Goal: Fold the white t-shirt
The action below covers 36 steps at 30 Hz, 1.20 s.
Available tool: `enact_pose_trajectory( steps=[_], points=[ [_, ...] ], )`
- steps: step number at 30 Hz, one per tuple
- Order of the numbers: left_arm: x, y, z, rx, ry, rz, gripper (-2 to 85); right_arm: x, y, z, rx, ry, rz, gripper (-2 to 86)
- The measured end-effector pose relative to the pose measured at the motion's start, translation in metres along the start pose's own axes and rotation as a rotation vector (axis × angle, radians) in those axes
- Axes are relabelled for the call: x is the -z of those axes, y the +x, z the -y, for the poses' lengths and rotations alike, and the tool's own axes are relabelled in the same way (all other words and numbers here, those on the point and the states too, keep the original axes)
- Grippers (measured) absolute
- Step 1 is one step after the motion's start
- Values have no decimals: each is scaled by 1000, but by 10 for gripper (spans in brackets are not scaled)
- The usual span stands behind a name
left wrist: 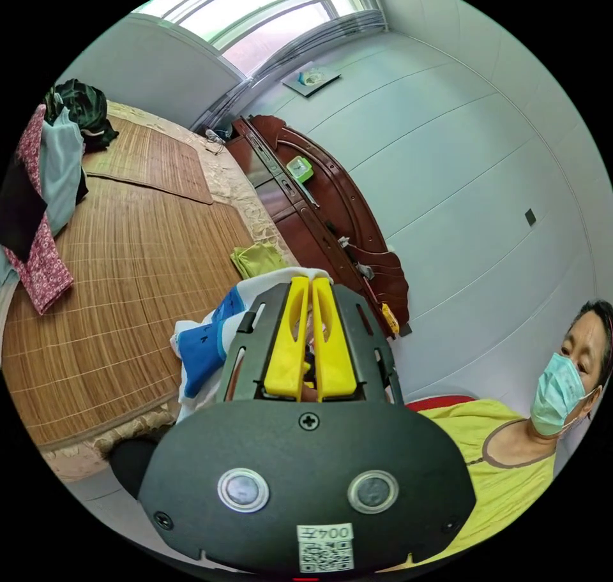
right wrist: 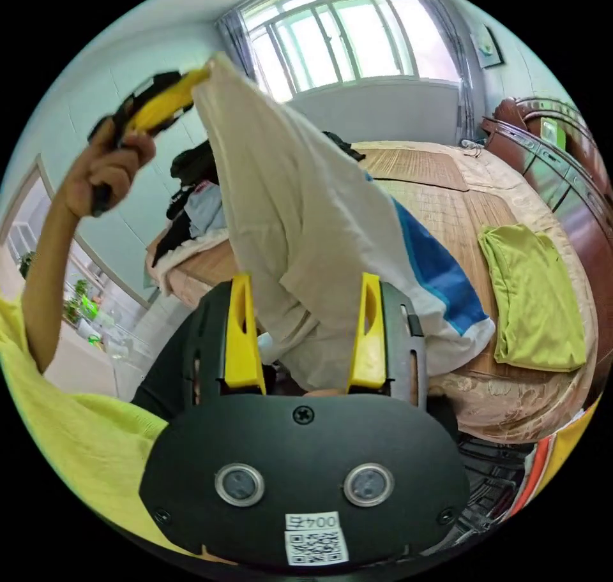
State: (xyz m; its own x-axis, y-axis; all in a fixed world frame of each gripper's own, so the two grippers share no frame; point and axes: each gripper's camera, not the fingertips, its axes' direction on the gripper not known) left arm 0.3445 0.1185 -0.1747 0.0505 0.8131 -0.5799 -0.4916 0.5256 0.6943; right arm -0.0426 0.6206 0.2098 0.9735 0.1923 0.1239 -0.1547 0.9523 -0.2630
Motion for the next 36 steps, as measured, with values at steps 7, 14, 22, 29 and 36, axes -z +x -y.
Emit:
enact_pose_trajectory(
  steps=[7, 14, 22, 29, 36],
  points=[
    [-7, 12, 4, 3, -4, -49, 6, -44, -50, -4, 168, -52, -328, 201],
    [-11, 20, 1, 1, -14, -71, 5, -58, -46, -11, 82, -69, -343, 168],
    [0, 11, -4, 6, -6, -49, 6, -19, -10, -4, -18, -5, -464, 8],
    [32, -23, -9, 6, -37, 104, 6, 121, 121, 30, -277, 191, -177, -4],
    [1, -48, -29, -15, -109, 81, 7, 158, 192, 70, -353, 117, 127, -5]
  ],
)
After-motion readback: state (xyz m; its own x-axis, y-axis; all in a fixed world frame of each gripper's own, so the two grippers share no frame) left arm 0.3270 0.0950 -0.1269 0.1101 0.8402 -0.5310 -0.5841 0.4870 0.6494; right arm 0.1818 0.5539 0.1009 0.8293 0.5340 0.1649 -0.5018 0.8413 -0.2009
